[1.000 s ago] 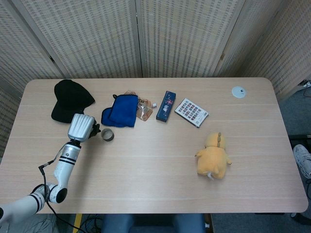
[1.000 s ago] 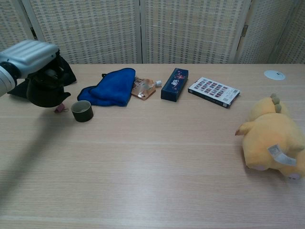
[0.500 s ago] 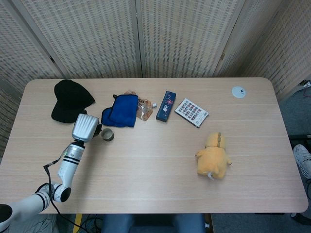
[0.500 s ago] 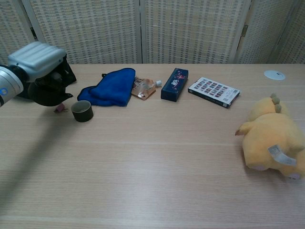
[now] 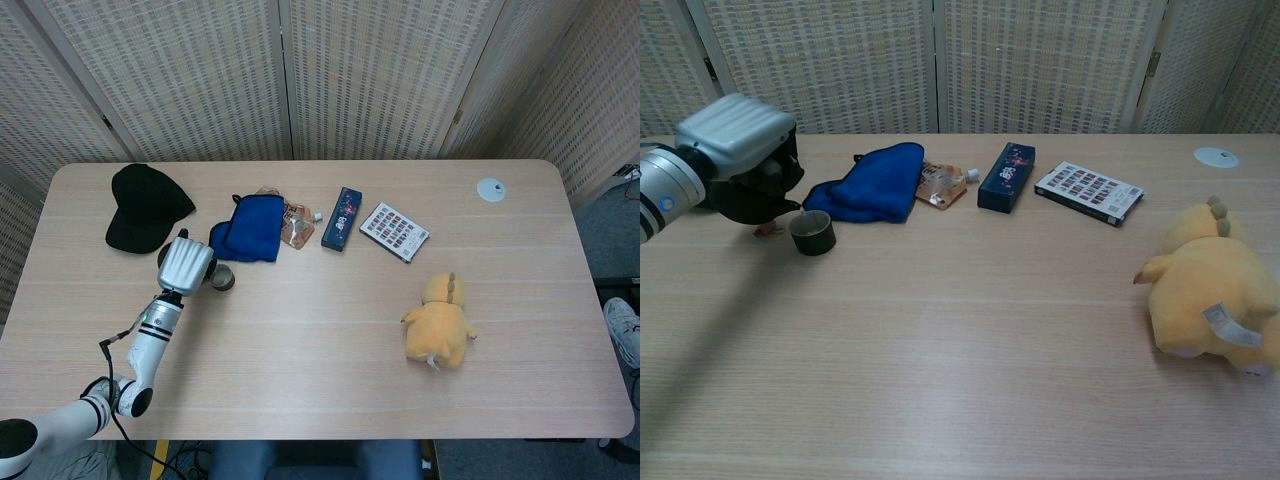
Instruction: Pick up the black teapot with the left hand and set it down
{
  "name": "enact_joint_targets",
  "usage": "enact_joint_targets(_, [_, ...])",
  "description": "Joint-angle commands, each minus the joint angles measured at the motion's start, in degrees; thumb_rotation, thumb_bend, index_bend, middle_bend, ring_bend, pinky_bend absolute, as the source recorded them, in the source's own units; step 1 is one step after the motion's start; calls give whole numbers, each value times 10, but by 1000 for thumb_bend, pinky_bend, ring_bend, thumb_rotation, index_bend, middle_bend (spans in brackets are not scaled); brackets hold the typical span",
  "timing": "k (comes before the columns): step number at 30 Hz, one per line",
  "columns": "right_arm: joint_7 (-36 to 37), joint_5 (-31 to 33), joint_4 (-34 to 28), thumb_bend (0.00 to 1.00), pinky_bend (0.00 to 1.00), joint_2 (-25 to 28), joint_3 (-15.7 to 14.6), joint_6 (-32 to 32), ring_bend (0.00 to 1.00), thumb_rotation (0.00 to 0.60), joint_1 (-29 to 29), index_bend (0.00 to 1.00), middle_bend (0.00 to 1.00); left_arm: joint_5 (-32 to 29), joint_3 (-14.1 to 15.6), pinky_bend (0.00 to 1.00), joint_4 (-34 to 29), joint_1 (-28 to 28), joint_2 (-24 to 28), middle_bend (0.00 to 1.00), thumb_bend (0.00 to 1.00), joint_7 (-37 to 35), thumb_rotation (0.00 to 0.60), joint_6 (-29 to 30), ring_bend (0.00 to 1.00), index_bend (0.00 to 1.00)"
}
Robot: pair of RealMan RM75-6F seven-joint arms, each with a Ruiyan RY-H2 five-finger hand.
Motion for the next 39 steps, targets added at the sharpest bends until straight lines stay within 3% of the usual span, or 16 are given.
enact_joint_targets(1, [0,0,1,225,141,0,0,0,193,600,0,195,220,3,2,406,3,-1,-1,1000,497,3,540,2,978,1000])
enact_joint_targets(39, [2,-2,1,225,141,-1,1,2,193,600,-2,195,220,35,19,406,36,2,-8,1000,497,25,546,19,977,1000])
